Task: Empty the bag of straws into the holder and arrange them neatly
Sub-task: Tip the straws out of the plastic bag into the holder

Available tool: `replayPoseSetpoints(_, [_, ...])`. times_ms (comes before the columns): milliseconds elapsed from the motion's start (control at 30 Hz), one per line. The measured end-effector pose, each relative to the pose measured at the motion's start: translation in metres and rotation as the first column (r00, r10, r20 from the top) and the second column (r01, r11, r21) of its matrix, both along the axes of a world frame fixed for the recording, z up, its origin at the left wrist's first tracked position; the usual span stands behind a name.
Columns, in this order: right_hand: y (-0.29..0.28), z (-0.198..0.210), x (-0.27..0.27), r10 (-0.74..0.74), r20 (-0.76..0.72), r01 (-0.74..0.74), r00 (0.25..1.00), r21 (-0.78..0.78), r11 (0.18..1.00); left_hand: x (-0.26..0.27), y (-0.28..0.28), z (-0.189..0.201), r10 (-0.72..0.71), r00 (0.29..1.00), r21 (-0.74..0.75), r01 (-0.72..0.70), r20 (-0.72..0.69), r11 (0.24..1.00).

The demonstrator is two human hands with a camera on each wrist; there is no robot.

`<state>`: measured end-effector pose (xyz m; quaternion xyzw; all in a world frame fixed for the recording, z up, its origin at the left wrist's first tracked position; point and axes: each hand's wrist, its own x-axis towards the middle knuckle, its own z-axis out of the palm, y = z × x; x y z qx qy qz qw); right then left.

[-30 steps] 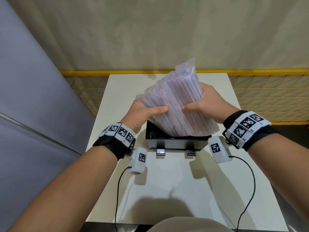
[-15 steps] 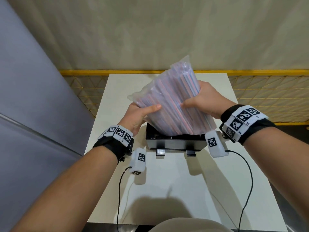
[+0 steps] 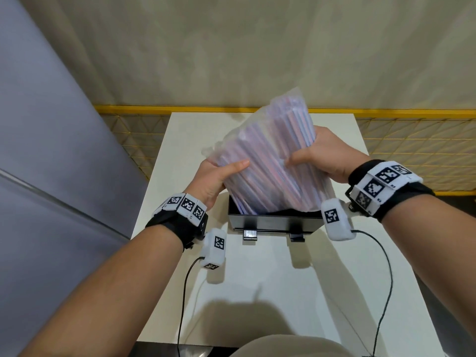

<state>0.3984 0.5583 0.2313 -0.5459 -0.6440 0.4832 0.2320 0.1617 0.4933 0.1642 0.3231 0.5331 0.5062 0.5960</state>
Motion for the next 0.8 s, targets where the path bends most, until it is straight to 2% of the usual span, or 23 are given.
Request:
replayPoseSetpoints(200, [0.001, 0.001, 0.0, -0.019, -0.005, 0.019, 1.0, -0.004, 1.0, 0.003, 0.001, 0.001, -0.006, 0.999, 0.025, 0.006, 0.031, 1.0])
replayPoseSetpoints(300, [-0.001, 0.002, -0.002, 0.007, 0.058, -0.008, 0.998, 0.017, 1.0, 0.004, 0.002, 0.002, -0.011, 1.0, 0.042, 0.01, 0.029, 0.999])
replayPoseSetpoints(433, [-0.002, 0.006, -0.004, 0.005, 0.018, -0.005, 1.0, -0.02, 1.0, 0.006, 0.003, 0.007, 0.001, 1.0, 0.039, -0.002, 0.027, 0.999])
replayPoseSetpoints(533, [-0.005, 0.013, -0.007, 0.089, 0.164, -0.097, 0.982, 0.044, 0.994, 0.005, 0.003, 0.007, 0.011, 1.0, 0.038, -0.011, -0.005, 0.999])
replayPoseSetpoints(667, [-0.005, 0.013, -0.005, 0.033, 0.1, -0.038, 0.994, 0.044, 0.998, 0.004, 0.003, 0.007, 0.006, 1.0, 0.04, -0.006, -0.002, 0.999])
replayPoseSetpoints(767, [-0.008, 0.01, -0.004, 0.082, 0.222, -0.099, 0.972, 0.063, 0.993, 0.004, 0.003, 0.006, 0.007, 1.0, 0.04, -0.006, -0.031, 0.999])
replayPoseSetpoints(800, [-0.009, 0.009, -0.004, 0.074, 0.217, -0.087, 0.973, 0.053, 0.995, 0.004, 0.003, 0.005, 0.005, 0.999, 0.038, -0.003, -0.04, 0.999])
